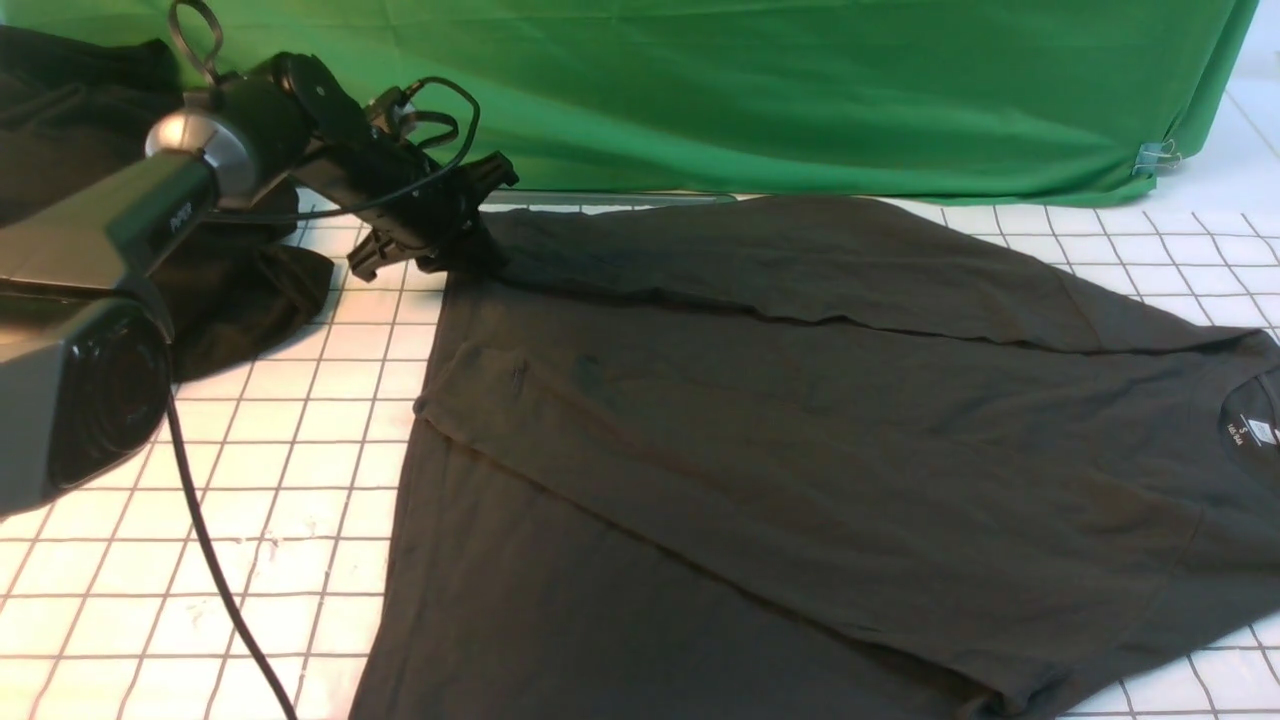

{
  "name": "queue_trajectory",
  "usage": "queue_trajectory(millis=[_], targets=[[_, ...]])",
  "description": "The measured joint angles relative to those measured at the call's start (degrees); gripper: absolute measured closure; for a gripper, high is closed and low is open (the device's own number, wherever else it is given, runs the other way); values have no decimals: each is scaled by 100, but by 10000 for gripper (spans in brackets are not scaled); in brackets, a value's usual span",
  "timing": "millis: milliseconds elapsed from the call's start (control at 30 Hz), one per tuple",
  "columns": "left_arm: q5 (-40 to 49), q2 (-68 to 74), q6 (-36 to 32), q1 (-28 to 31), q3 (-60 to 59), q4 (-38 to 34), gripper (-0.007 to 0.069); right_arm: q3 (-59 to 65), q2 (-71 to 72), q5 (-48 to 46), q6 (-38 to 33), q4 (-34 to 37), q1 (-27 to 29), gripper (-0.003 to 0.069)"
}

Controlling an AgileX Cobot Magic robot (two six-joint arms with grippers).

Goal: Fold a long-sleeved shirt over a white checkered tablecloth.
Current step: 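Grab the top left corner of the dark shirt with the left gripper, then fold the left side of the dark shirt inward over its body with the left gripper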

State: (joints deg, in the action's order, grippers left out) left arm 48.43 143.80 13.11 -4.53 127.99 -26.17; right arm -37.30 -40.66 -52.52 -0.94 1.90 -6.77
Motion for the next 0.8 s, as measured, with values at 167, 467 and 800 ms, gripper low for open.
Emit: queue_trajectory(millis=[167,467,800], targets=[[133,-245,-43,0,0,0,619,0,0,2,8,0,0,515],[784,-1026,-440,0,0,-250,619,0,0,94,12,0,0,511],[2023,-2476,-755,-201,-933,304,619,0,0,-405,276,7,0,502]])
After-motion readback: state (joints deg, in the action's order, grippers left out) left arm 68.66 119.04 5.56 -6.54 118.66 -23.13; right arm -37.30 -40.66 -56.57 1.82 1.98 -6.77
